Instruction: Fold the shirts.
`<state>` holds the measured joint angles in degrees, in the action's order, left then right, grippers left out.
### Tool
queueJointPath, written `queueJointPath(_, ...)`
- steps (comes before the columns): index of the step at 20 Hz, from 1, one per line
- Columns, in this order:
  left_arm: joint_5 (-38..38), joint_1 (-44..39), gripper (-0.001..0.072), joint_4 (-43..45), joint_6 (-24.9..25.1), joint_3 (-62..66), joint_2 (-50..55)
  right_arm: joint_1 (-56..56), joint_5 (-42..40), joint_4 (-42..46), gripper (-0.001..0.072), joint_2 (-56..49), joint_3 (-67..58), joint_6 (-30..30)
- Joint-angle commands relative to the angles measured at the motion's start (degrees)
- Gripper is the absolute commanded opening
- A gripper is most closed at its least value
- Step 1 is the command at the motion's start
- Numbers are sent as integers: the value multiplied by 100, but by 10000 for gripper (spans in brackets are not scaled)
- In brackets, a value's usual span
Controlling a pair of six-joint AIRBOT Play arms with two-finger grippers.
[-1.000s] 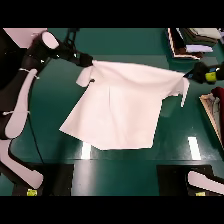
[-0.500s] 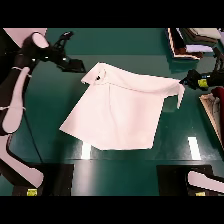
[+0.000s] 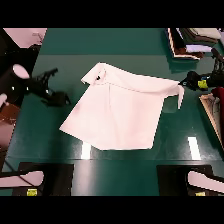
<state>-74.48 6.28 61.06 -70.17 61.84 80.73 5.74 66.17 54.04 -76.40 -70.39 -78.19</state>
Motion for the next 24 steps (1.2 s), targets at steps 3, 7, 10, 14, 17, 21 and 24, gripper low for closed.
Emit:
queueJointPath(3,710,125,670,-138,310,-1528,-520,-2,144,-2,14,-4,2,28)
queueJointPath(7,831,120,670,-492,319,-1644,-516,-42,155,-9,14,-4,2,28)
queueJointPath(10,809,120,397,-802,319,-1644,-516,-37,181,-7,14,-2,2,28)
queueJointPath(14,911,120,29,-938,376,-1408,-520,-26,791,260,14,24,15,66)
queueJointPath(17,990,120,28,-732,267,-295,-518,-4,1064,612,13,562,643,-24)
queueJointPath(21,1537,120,28,-568,136,1327,-474,42,1497,601,13,1899,2103,-343)
queueJointPath(24,1281,118,28,-573,37,2483,109,-11,1742,555,13,2874,2802,-745)
